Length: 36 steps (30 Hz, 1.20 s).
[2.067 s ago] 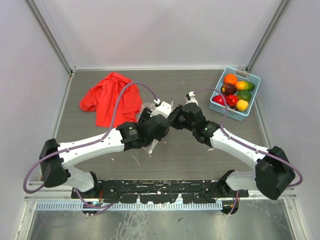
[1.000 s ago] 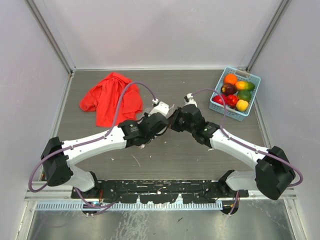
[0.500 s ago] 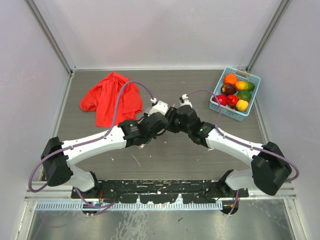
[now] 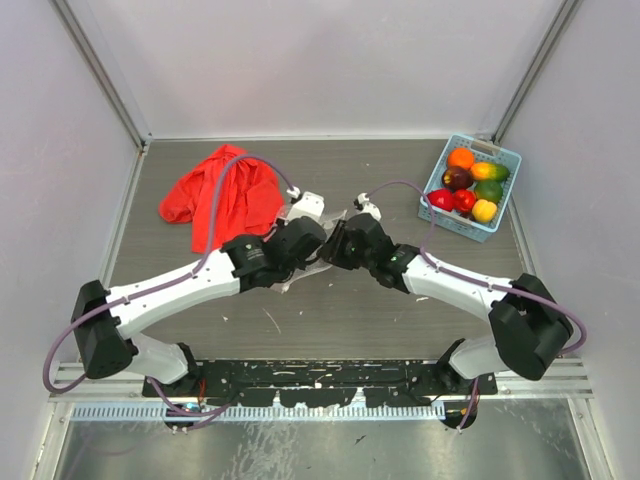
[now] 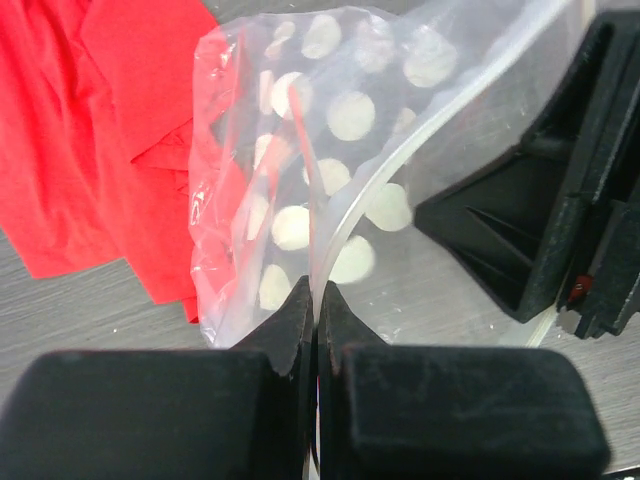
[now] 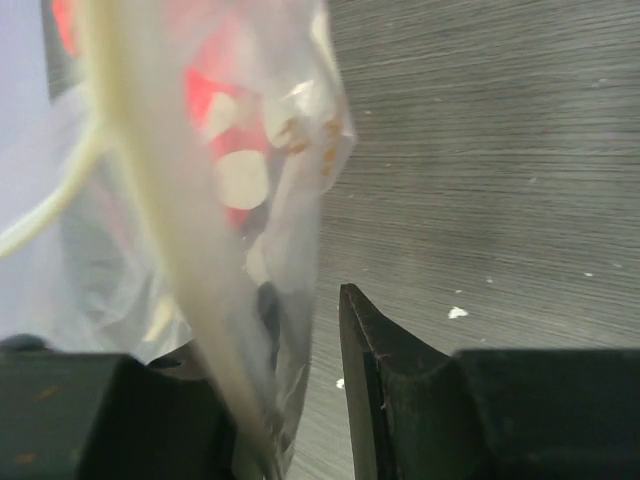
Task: Place the food in the zip-top bag and seal the zipper
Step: Open the zipper of the food storage bag.
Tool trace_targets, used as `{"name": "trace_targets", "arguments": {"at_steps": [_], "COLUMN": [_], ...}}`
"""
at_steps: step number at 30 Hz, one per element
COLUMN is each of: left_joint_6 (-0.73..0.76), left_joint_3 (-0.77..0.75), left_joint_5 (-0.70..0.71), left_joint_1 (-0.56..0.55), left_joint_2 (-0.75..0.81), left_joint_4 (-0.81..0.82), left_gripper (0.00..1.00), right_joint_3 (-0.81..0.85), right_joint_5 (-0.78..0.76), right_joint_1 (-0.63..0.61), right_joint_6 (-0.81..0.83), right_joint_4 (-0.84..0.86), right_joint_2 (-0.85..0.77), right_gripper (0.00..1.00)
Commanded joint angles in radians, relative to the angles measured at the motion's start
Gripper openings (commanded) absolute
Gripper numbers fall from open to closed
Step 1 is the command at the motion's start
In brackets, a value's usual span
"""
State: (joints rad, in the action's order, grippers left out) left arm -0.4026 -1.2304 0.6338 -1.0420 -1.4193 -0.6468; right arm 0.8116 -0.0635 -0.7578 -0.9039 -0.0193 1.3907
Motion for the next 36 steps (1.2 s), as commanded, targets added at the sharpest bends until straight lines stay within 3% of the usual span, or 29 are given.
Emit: {"name": "trace_targets", "arguments": {"at_steps": [1,14,20,29,36], "left_joint_6": [0.019,0.084,0.084,-0.026,-0.120], "left_joint_3": [-0.038,-0.066,-0.089,-0.120,-0.108], "left_joint_5": [0.045,0.034,-0.080,-0.098,-0.097], "left_joint_1": [0.033,0.112,0.112,0.112,0.112], "left_joint_2": [0.075,0.087,0.074,0.005,0.014], "left_joint_4": [-0.018,-0.110,-0.124,-0.174,-0.202], "left_gripper": [0.00,0.00,0.00,0.00,0.00], "right_joint_3": [0.000,0.085,0.110,0.176,0.165], "right_joint_5": [-0.106,-0.192,-0.066,-0.014,-0.119], "right_joint_1": [-0.002,0.001,0.000,0.001,0.001], "right_joint_6": [0.074,0.211,0.255,0.250,0.224], "right_joint_4": [-0.050,-0.172,-0.109,-0.091,-0.094], "right_joint_2": [0.006,0.109,0.078,0.044,-0.008], "right_gripper": [0.35,0.35,0.40,0.47,0.46]}}
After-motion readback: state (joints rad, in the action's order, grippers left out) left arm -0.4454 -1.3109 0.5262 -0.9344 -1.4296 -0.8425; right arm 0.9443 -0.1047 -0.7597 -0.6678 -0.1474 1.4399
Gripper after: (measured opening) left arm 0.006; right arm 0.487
